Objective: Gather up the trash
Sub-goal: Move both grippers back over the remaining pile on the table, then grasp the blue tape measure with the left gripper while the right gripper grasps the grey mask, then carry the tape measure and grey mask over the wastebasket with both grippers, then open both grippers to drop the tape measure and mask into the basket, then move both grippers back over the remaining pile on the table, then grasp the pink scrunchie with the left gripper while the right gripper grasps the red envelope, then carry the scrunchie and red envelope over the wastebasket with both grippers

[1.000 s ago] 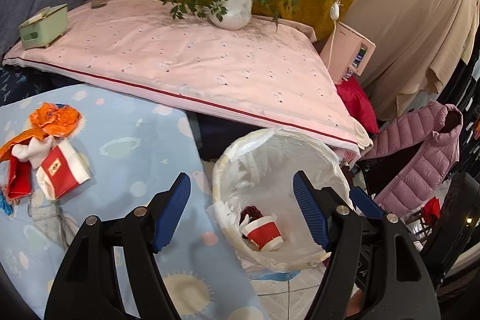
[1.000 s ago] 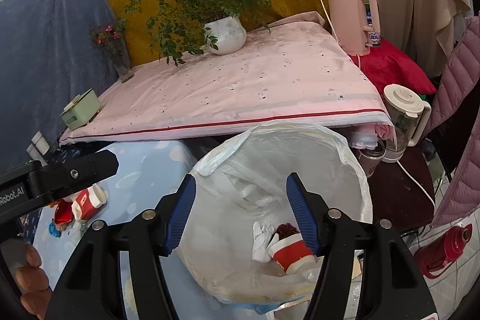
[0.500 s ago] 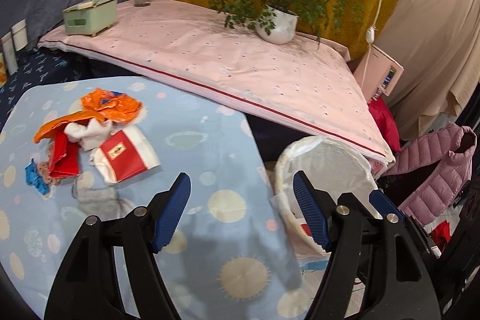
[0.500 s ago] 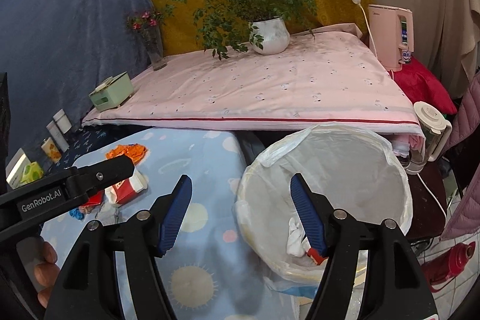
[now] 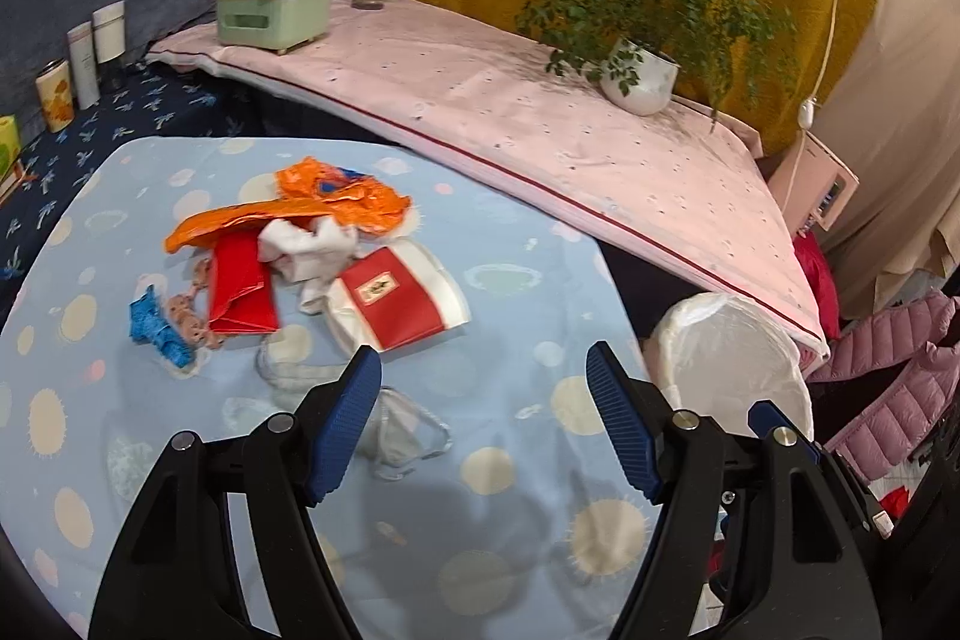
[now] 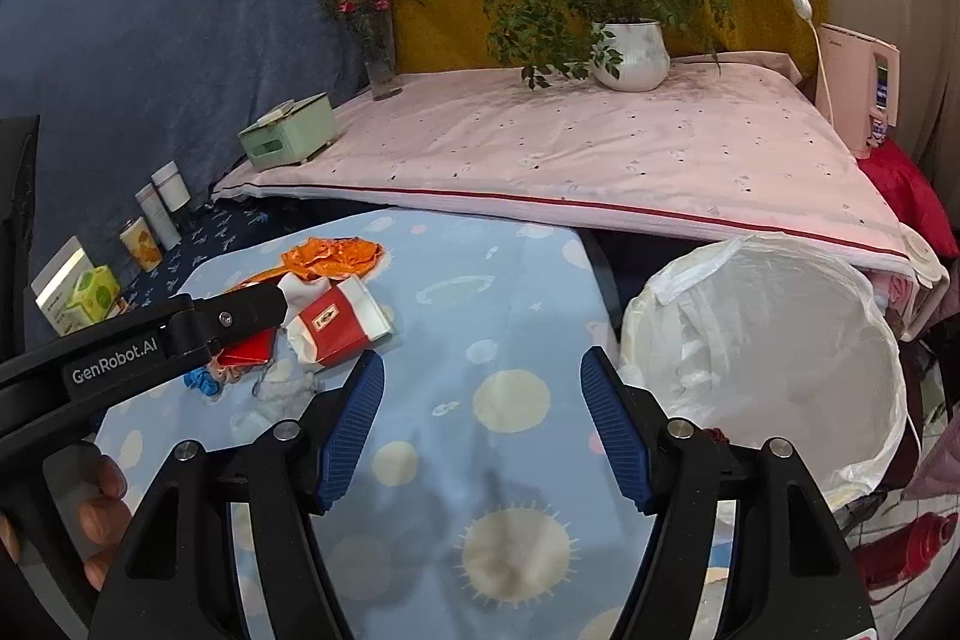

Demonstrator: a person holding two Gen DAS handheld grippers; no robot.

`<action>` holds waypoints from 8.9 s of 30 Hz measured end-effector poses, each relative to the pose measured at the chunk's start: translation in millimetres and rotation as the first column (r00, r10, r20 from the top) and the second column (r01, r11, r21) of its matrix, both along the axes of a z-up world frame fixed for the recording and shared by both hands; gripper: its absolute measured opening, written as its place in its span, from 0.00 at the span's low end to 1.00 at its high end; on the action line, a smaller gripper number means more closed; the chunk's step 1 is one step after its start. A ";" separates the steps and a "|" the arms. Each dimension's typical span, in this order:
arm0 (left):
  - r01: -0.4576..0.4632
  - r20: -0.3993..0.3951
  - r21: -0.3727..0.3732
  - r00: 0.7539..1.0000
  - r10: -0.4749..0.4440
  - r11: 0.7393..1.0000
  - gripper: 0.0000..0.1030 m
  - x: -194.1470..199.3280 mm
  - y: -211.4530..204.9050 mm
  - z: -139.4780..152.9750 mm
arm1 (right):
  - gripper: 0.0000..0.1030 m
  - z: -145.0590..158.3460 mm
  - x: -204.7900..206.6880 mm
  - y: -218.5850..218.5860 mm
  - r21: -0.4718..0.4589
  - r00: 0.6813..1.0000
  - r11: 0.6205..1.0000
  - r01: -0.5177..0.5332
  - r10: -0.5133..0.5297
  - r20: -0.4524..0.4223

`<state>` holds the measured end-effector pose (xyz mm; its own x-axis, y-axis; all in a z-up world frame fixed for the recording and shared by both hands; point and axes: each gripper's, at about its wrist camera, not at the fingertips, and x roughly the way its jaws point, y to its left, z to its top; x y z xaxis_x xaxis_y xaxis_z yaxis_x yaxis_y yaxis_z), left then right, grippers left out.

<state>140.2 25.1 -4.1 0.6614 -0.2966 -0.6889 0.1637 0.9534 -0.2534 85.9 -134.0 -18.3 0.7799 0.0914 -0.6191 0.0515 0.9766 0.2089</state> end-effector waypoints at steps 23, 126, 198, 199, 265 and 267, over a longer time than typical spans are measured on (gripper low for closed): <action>-0.251 -0.109 0.060 0.960 0.256 0.966 0.75 25.7 169.7 -72.1 | 0.64 -55.7 43.9 122.6 -0.008 0.978 0.986 -0.168 0.165 -0.126; 0.363 -0.004 0.070 0.932 -0.364 0.929 0.48 -7.0 -225.8 -9.1 | 0.32 -16.2 -30.4 -200.7 0.080 0.941 0.939 0.334 -0.336 0.026; -0.271 -0.116 0.015 0.956 0.270 0.963 0.64 62.2 234.5 -82.5 | 0.38 -49.2 115.2 210.3 0.067 0.951 0.956 -0.287 0.292 -0.098; -0.271 -0.115 0.007 0.956 0.270 0.962 0.63 63.9 237.5 -83.0 | 0.38 -51.6 119.7 212.8 0.068 0.951 0.956 -0.286 0.292 -0.103; 0.221 0.032 0.007 0.975 -0.221 0.975 0.10 17.0 -70.1 19.1 | 0.01 46.1 2.1 -49.5 0.190 0.977 0.980 0.059 -0.096 0.189; 0.243 0.032 0.013 0.969 -0.243 0.970 0.10 14.4 -88.1 19.5 | 0.01 45.3 -2.7 -65.2 0.193 0.975 0.977 0.085 -0.122 0.188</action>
<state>154.6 -63.0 15.4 0.5925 -0.4450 -0.6716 0.3990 0.8863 -0.2352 83.2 -199.1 27.0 0.8961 0.1007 -0.4323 0.0903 0.9122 0.3997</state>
